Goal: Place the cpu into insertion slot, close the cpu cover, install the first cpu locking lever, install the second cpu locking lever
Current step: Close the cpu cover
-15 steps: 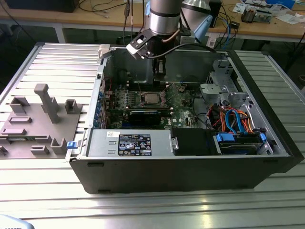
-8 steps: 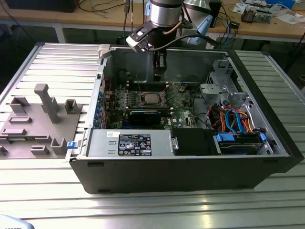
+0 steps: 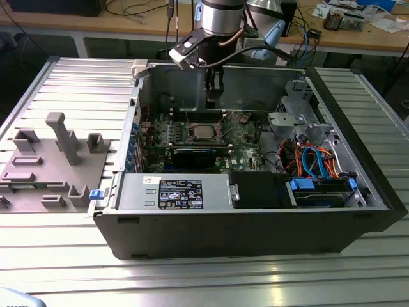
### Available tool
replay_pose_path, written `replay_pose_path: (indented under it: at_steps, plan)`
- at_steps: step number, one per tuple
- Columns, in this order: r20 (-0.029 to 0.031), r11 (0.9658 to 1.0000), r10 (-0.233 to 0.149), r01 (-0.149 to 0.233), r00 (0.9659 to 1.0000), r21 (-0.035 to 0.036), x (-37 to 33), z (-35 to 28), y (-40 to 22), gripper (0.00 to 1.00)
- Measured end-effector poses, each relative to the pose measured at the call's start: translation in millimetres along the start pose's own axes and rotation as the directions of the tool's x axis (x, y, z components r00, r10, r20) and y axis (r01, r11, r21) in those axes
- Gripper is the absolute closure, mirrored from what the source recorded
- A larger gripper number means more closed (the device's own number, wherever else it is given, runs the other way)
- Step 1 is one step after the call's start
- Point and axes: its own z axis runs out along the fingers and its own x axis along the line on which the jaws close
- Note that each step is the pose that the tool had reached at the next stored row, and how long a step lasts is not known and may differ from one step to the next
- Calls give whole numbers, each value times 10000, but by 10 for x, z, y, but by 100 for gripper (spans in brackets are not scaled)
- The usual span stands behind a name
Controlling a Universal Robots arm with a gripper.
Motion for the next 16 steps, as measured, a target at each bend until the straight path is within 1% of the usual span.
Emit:
replay_pose_path:
  at_steps: [5, 7, 14, 16]
  plan:
    - [2, 10000, 0, 0, 10000, 1, 0, -2, 9, 89]
    - [2, 10000, -1, 1, 10000, 1, -1, -2, 26, 89]
    - [1, 10000, -1, 1, 10000, 0, -3, -3, 144, 89]
    - [0, 10000, 0, 0, 10000, 4, -4, -4, 207, 89]
